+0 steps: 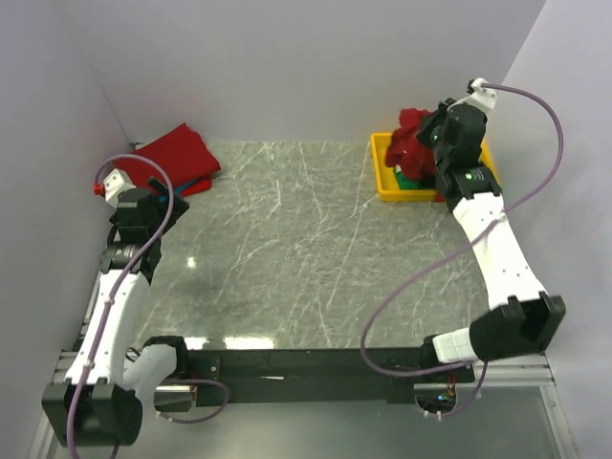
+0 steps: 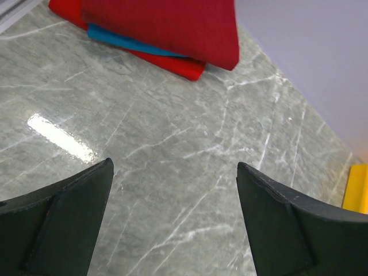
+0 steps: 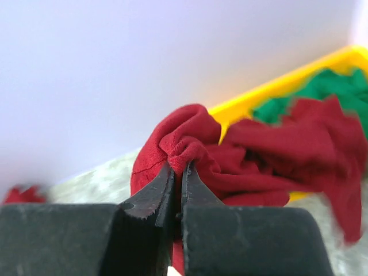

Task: Fold and stack the t-shirts
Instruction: Move the tshirt to the center of the board, then flatten the tshirt out

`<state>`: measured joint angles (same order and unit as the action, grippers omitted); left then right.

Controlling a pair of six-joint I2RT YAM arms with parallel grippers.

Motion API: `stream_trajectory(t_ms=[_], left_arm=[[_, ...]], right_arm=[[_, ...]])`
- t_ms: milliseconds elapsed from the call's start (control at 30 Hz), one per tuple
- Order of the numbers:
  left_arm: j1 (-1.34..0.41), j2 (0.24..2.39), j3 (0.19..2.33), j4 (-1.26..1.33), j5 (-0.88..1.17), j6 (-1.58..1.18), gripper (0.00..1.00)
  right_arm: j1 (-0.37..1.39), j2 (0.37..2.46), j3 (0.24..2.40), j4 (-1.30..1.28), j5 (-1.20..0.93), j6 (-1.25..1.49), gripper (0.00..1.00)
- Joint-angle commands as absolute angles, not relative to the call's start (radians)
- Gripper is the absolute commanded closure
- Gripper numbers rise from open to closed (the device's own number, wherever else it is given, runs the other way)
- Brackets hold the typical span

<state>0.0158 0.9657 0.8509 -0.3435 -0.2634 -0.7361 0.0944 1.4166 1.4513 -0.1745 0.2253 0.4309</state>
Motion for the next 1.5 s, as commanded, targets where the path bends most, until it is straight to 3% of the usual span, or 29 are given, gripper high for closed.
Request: stream_trajectory(t_ms=[0, 433, 567, 700, 733, 833, 1100, 1367, 1467], left_arm=[[0.012, 0.875, 0.848, -0.400, -0.209, -0.686, 0.07], [0.014, 0.551, 0.956, -0.748, -0.164, -0.623, 0.05], [0.014, 0.465, 0.946, -0.818, -0.175, -0.656, 0.05], [0.014, 0.378, 0.904, -0.824, -0.131, -0.693, 0.06], [0.012, 0.368, 0.881, -0.819, -0.118, -0.695, 0.06], [0.011, 0.357, 0.845, -0.813, -0.069, -0.724, 0.09], [0.014, 0.422, 0.716, -0.693, 0.018, -0.798, 0.15], [0.000, 0.502, 0.591, -0.638, 0.080, -0.909, 0.16], [-0.112, 0.537, 0.537, -0.603, 0.010, -1.003, 0.15]], right_arm=[[0.185, 1.329, 1.503, -0.144, 0.226, 0.388, 1.00], [0.360, 1.195, 1.784, -0.478, -0.280, 0.502, 1.00], [0.357, 1.109, 1.628, -0.511, -0.295, 0.505, 1.00], [0.330, 1.011, 1.404, -0.595, -0.068, 0.529, 1.00], [0.316, 1.003, 1.314, -0.619, -0.045, 0.532, 0.88], [0.267, 1.026, 1.185, -0.701, -0.006, 0.551, 0.35], [0.264, 0.985, 0.982, -0.693, -0.044, 0.575, 0.18], [0.310, 1.014, 0.858, -0.611, -0.187, 0.609, 0.21], [0.348, 1.058, 0.868, -0.600, -0.183, 0.617, 0.22]])
